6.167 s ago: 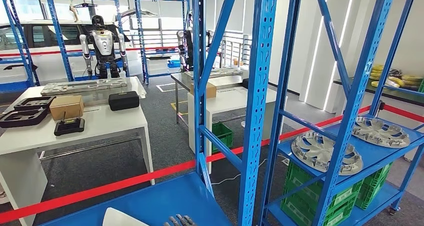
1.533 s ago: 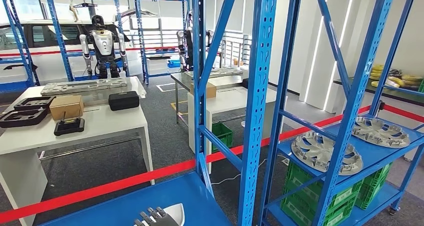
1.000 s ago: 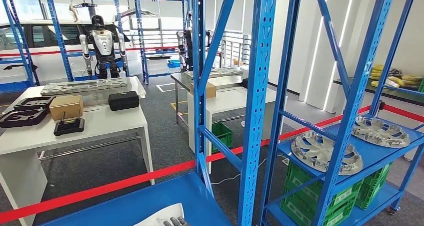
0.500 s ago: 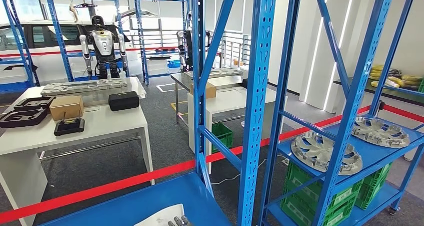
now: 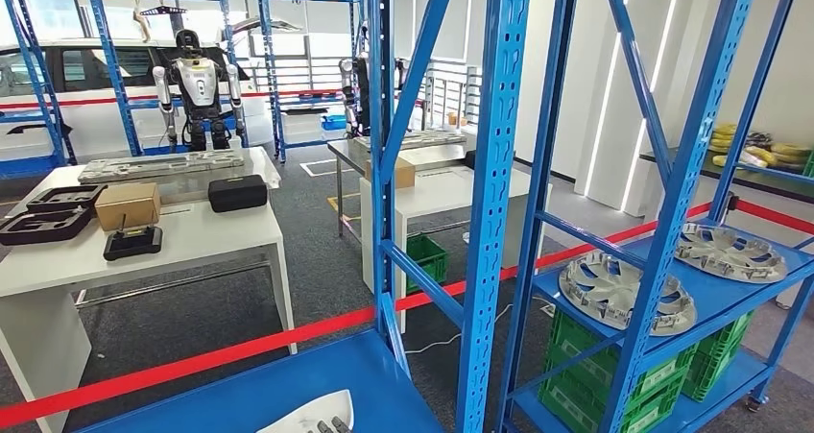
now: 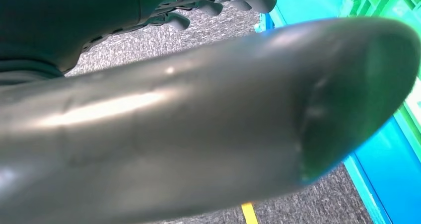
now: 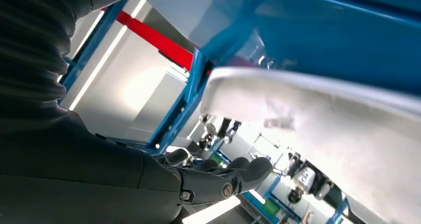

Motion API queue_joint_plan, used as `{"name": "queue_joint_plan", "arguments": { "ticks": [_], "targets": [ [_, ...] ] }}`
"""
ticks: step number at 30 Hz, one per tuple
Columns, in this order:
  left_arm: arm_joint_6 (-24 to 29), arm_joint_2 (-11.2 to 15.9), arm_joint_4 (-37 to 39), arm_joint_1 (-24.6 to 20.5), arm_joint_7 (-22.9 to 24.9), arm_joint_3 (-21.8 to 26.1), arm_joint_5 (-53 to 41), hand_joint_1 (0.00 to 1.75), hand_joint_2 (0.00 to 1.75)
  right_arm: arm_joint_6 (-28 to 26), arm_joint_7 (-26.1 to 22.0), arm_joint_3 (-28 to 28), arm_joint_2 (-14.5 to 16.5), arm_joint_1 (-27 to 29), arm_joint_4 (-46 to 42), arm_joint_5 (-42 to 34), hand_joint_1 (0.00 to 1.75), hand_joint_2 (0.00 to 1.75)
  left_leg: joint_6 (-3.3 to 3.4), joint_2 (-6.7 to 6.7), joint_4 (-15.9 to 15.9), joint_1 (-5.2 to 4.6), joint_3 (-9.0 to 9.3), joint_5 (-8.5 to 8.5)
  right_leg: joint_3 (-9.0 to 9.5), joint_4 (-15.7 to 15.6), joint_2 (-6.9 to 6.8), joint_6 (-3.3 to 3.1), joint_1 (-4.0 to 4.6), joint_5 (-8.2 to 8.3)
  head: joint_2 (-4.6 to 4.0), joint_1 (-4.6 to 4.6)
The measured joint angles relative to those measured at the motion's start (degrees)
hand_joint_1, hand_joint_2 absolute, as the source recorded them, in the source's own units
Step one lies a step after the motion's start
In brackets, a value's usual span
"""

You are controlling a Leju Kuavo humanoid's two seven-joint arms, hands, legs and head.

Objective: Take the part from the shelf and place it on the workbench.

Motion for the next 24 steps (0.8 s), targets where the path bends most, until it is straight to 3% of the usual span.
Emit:
{"name": "queue_joint_plan", "arguments": {
  "ticks": [6, 14, 24],
  "targets": [
    [-0.1, -0.2, 0.0, 0.0, 0.3, 0.0, -0.1, 0.00, 0.00, -0.4, -2.1, 0.6, 0.9, -0.5, 0.0, -2.0, 0.00, 1.75, 0.00, 0.01, 0.0, 0.03, -0.03, 0.00, -0.01, 0.0, 0.00, 0.00, 0.00, 0.00, 0.00, 0.00],
    [-0.1, -0.3, 0.0, -0.1, 1.7, 0.0, 0.0, 0.00, 0.00, 13.4, -2.1, 0.2, 3.5, -6.0, -0.1, -6.2, 0.00, 1.75, -0.04, 0.03, 0.0, 0.02, 0.05, 0.04, -0.02, 0.0, 0.02, -0.01, -0.01, 0.02, 0.00, 0.00],
    [-0.1, -0.4, 0.0, 0.0, -0.1, 0.0, 0.9, 0.00, 0.00, 10.5, -4.7, 0.4, 4.1, -9.2, -0.2, -3.8, 0.00, 1.75, -0.09, -0.03, 0.0, 0.00, 0.45, 0.09, -0.02, 0.0, 0.02, 0.00, 0.02, 0.05, 0.00, 0.00]
  ]
}}
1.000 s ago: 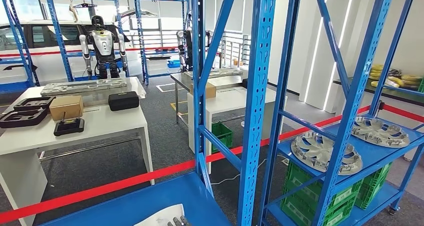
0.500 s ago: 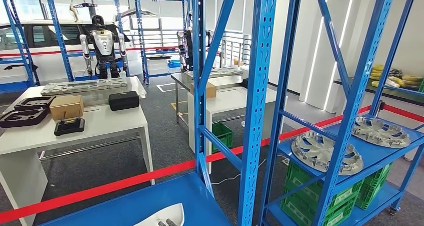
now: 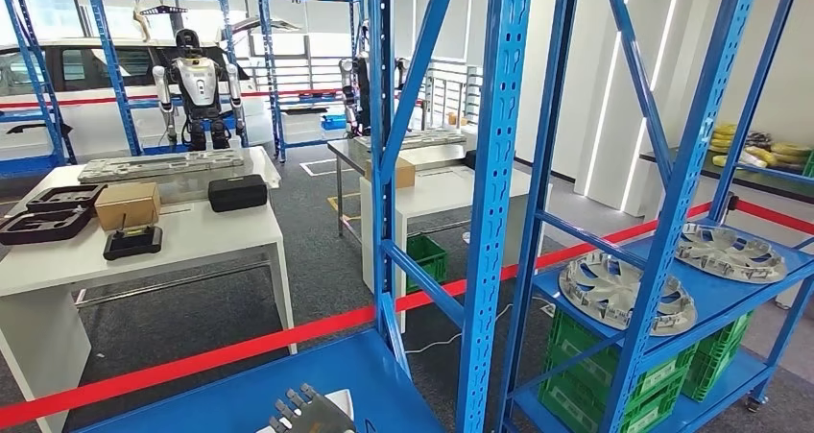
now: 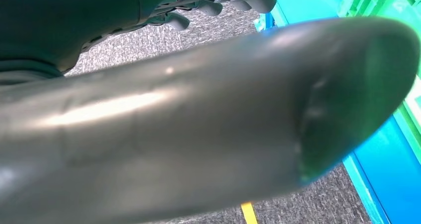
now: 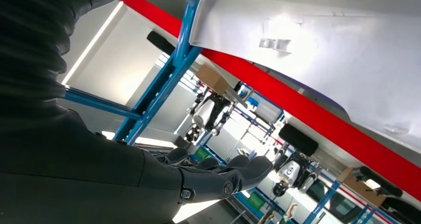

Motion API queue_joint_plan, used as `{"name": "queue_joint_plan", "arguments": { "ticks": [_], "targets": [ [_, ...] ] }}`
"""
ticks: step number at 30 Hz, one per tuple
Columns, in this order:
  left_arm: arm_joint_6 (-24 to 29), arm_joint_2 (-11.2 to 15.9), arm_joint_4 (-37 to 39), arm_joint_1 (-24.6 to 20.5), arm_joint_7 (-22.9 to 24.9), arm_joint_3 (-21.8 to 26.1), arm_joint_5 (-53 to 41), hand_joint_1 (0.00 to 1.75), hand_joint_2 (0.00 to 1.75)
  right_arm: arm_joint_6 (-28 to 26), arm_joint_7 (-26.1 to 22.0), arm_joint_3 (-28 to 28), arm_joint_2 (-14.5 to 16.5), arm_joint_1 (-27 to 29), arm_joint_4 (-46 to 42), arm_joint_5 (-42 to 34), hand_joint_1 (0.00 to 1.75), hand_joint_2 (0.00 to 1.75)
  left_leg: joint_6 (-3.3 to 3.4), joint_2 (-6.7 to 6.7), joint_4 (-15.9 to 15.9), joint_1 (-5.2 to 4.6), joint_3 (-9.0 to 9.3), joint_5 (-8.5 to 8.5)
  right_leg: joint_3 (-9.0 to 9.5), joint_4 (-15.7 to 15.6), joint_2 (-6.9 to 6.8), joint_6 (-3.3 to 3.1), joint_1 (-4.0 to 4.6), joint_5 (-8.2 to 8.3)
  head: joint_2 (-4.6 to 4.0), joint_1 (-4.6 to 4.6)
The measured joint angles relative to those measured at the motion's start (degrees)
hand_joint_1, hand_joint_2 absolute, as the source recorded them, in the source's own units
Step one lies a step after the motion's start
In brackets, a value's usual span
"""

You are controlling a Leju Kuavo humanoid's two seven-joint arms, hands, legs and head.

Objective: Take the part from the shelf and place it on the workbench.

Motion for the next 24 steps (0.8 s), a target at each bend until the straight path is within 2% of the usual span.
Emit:
{"name": "queue_joint_plan", "arguments": {
  "ticks": [13, 24],
  "targets": [
    [-0.6, 0.1, 0.0, 0.4, 0.5, 0.0, -1.1, 0.00, 0.00, -3.9, -0.6, -0.7, -3.5, 2.7, 0.0, -6.7, 0.00, 1.75, 0.03, 0.01, 0.0, -0.01, -0.01, -0.03, -0.01, 0.0, -0.01, 0.01, -0.02, 0.00, 0.00, 0.00],
    [-0.7, 0.1, 0.0, 0.2, 0.4, 0.0, -1.6, 0.00, 0.00, -1.7, 0.2, -1.8, -4.3, 4.6, 0.0, -7.8, 0.00, 1.75, 0.03, 0.02, 0.0, -0.01, -0.01, -0.02, -0.02, 0.0, 0.01, 0.01, -0.01, 0.00, 0.00, -0.01]
  ]
}}
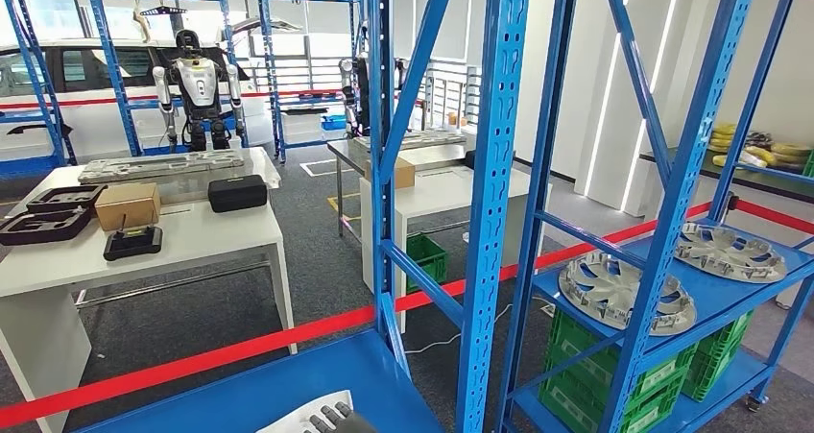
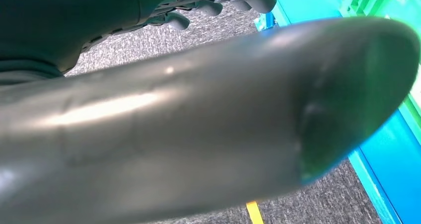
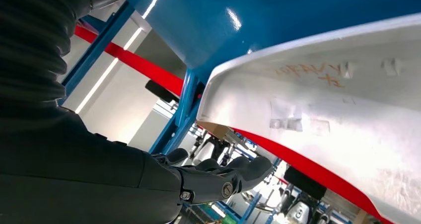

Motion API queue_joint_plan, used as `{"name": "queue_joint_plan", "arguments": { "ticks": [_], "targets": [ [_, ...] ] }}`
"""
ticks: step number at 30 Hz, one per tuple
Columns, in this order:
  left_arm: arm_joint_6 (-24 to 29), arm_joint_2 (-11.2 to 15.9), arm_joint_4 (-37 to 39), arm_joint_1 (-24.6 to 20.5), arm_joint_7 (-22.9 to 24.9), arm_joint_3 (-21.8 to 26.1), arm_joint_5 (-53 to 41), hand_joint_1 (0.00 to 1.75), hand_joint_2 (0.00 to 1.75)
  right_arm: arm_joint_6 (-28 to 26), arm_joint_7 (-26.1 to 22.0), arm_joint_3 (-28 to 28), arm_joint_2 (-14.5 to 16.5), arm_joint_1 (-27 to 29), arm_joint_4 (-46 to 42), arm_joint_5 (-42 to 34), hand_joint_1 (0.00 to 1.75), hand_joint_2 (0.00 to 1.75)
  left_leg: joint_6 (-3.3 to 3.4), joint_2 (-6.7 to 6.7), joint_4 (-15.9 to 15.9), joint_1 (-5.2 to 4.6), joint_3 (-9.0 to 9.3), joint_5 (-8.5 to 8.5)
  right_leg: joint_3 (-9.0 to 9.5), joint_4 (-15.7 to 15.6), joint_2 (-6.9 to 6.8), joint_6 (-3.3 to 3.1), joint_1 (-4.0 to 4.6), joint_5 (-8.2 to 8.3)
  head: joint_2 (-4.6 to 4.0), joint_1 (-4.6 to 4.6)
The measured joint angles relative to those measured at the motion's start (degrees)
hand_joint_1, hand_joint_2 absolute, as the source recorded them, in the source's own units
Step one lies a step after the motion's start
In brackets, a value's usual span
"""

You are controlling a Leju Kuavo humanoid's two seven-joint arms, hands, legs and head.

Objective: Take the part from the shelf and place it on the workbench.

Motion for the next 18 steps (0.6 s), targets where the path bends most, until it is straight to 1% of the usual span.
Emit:
{"name": "queue_joint_plan", "arguments": {
  "ticks": [4, 15, 18],
  "targets": [
    [0.0, 0.0, 0.0, 0.0, 0.1, 0.0, -0.2, 0.00, 0.00, 0.9, 0.3, 0.0, -0.5, 0.5, 0.0, -0.1, 0.00, 1.75, 0.00, 0.00, 0.0, 0.00, 0.00, 0.00, 0.00, 0.0, -0.01, 0.00, 0.00, 0.00, 0.00, 0.01],
    [0.0, 0.0, 0.0, 0.4, 0.5, 0.0, -0.2, 0.00, 0.00, 0.8, 1.5, 0.0, -1.9, 1.7, 0.1, -0.2, 0.00, 1.75, 0.03, 0.00, 0.0, 0.00, -0.03, -0.03, 0.00, 0.0, -0.01, 0.01, -0.01, -0.01, 0.00, 0.01],
    [0.1, 0.0, 0.0, 0.6, 0.5, 0.0, -0.1, 0.00, 0.00, 0.9, 1.7, -0.1, -2.1, 1.7, 0.1, -0.4, 0.06, 1.75, 0.03, 0.00, 0.0, 0.00, -0.02, -0.03, 0.00, 0.0, 0.00, 0.02, -0.01, -0.01, 0.00, 0.01]
  ]
}}
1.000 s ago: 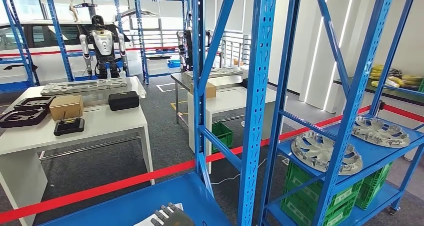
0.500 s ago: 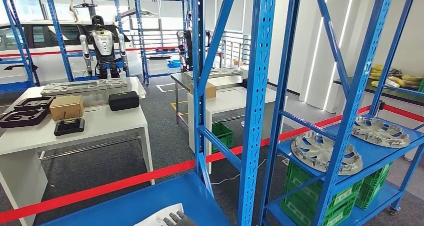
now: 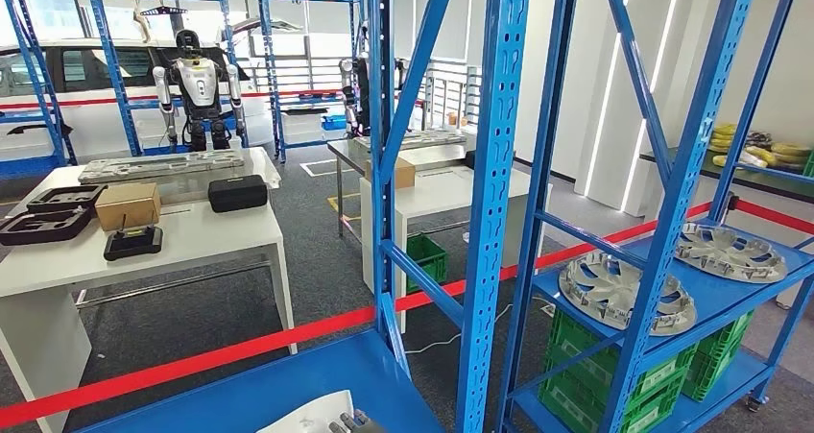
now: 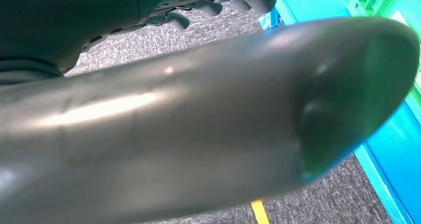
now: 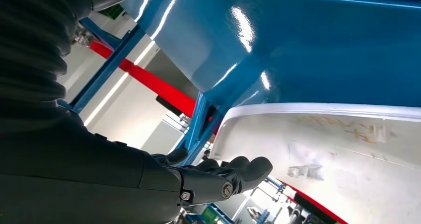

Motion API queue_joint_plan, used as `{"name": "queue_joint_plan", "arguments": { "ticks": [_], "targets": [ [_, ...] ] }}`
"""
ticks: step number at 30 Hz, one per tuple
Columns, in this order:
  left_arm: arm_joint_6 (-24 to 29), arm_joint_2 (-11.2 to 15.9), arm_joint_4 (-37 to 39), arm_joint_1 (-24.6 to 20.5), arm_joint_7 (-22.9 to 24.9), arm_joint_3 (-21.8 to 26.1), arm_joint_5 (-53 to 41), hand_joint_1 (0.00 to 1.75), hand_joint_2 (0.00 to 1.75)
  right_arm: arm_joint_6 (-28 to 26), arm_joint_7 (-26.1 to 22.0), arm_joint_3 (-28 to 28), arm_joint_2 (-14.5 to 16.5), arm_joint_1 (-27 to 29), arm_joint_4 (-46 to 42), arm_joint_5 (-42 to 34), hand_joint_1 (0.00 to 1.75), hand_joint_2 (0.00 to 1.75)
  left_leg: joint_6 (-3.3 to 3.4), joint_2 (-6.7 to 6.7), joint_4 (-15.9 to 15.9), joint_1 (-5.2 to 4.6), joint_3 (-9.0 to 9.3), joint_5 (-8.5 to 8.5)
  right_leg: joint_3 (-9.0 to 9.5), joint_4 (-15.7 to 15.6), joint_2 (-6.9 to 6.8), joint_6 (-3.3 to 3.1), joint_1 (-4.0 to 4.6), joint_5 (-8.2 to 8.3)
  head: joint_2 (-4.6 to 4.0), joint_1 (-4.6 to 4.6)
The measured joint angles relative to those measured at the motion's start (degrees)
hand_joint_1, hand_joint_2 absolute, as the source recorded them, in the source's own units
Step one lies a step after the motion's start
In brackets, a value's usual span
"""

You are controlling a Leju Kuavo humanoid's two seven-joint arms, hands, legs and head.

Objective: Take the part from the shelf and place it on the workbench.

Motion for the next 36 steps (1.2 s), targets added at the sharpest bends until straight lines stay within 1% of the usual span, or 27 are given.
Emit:
{"name": "queue_joint_plan", "arguments": {
  "ticks": [4, 7, 11, 16, 21, 22, 24, 25, 26, 28, 30, 33, 36],
  "targets": [
    [0.1, 0.0, 0.0, 0.2, -0.6, 0.0, 0.0, 0.00, 0.00, 0.7, 0.1, -0.1, -0.2, 0.2, 0.0, -0.4, 1.59, 1.75, 0.00, 0.00, 0.0, 0.00, 0.00, 0.00, 0.01, 0.0, 0.00, 0.00, 0.00, 0.00, 0.00, -0.01],
    [0.1, 0.0, 0.0, 0.2, -1.4, 0.0, 0.0, 0.00, 0.00, 1.0, 0.1, -0.2, -0.6, 0.7, 0.0, -0.7, 1.62, 1.75, 0.01, 0.00, 0.0, 0.00, -0.18, -0.01, 0.01, 0.0, -0.01, 0.00, 0.00, 0.00, 0.00, 0.00],
    [0.1, 0.0, 0.0, 0.2, -1.8, 0.0, 0.0, 0.00, 0.00, 1.0, -0.1, -0.2, -1.1, 1.3, 0.0, -0.8, 1.59, 1.75, 0.03, 0.00, 0.0, 0.00, -0.41, -0.03, 0.00, 0.0, -0.01, 0.01, -0.01, -0.01, 0.00, 0.00],
    [0.0, 0.0, 0.0, 0.2, -1.9, 0.0, -0.1, 0.00, 0.00, 1.0, -0.2, -0.4, -1.4, 1.5, 0.1, -0.9, 1.43, 1.75, 0.03, 0.00, 0.0, 0.01, -0.40, -0.03, -0.03, 0.0, -0.01, 0.01, -0.01, -0.01, 0.00, 0.00],
    [0.0, 0.0, 0.0, 0.2, -1.9, 0.0, -0.1, 0.00, 0.00, 1.3, -0.1, -0.4, -1.4, 1.6, 0.1, -0.9, 1.45, 1.75, 0.03, 0.00, 0.0, 0.00, -0.41, -0.03, -0.04, 0.0, -0.01, 0.01, 0.00, -0.01, 0.00, 0.00],
    [0.0, 0.0, 0.0, 0.2, -1.8, 0.0, -0.1, 0.00, 0.00, 1.4, 0.0, -0.4, -1.4, 1.6, 0.1, -0.9, 1.38, 1.75, 0.04, 0.00, 0.0, 0.00, -0.43, -0.04, -0.04, 0.0, -0.01, 0.01, -0.01, -0.01, 0.00, 0.00],
    [-0.1, 0.0, 0.0, 0.2, -1.7, 0.0, -0.1, 0.00, 0.00, 1.6, 0.2, -0.4, -1.4, 1.6, 0.1, -0.9, 0.78, 1.75, 0.04, 0.00, 0.0, 0.00, -0.47, -0.04, -0.04, 0.0, -0.01, 0.01, -0.01, -0.01, 0.00, 0.00],
    [-0.1, 0.0, 0.0, 0.2, -1.6, 0.0, -0.1, 0.00, 0.00, 1.7, 0.2, -0.4, -1.4, 1.6, 0.1, -0.9, 0.41, 1.75, 0.04, 0.00, 0.0, 0.00, -0.49, -0.04, -0.04, 0.0, -0.01, 0.01, -0.01, -0.01, 0.00, 0.00],
    [-0.1, 0.0, 0.0, 0.3, -1.6, 0.0, -0.1, 0.00, 0.00, 1.6, 0.2, -0.4, -1.4, 1.6, 0.1, -0.9, 0.13, 1.75, 0.04, 0.00, 0.0, 0.00, -0.50, -0.04, -0.04, 0.0, -0.02, 0.01, -0.02, -0.01, 0.00, 0.00],
    [0.0, 0.0, 0.1, 0.3, -1.6, 0.0, 0.0, 0.00, 0.00, 1.2, 0.3, -0.4, -1.4, 1.6, 0.1, -1.0, 0.00, 1.75, 0.04, -0.01, 0.0, 0.01, -0.52, -0.04, -0.04, 0.0, -0.02, 0.01, -0.03, -0.01, 0.00, 0.00],
    [0.0, 0.0, 0.1, 0.4, -1.7, 0.0, 0.0, 0.00, 0.00, 0.9, 0.7, -0.5, -1.3, 1.3, 0.1, -1.1, 0.00, 1.75, 0.04, 0.00, 0.0, 0.01, -0.53, -0.04, -0.04, 0.0, -0.02, 0.01, -0.04, -0.01, 0.00, 0.00],
    [0.0, 0.0, 0.1, 0.5, -1.7, 0.0, 0.0, 0.00, 0.00, 2.1, 1.2, -0.9, -0.9, 0.2, 0.1, -1.4, 0.00, 1.75, 0.04, 0.00, 0.0, 0.01, -0.53, -0.04, -0.04, 0.0, -0.02, 0.01, -0.04, -0.01, 0.00, -0.01],
    [0.0, 0.0, 0.1, 0.5, -1.7, 0.0, 0.0, 0.00, 0.00, 1.5, -0.1, -1.3, 0.0, -1.2, 0.1, -1.7, 0.00, 1.75, 0.03, 0.01, 0.0, 0.02, -0.53, -0.03, -0.04, 0.0, -0.02, 0.00, -0.04, -0.01, 0.00, 0.00]
  ]
}}
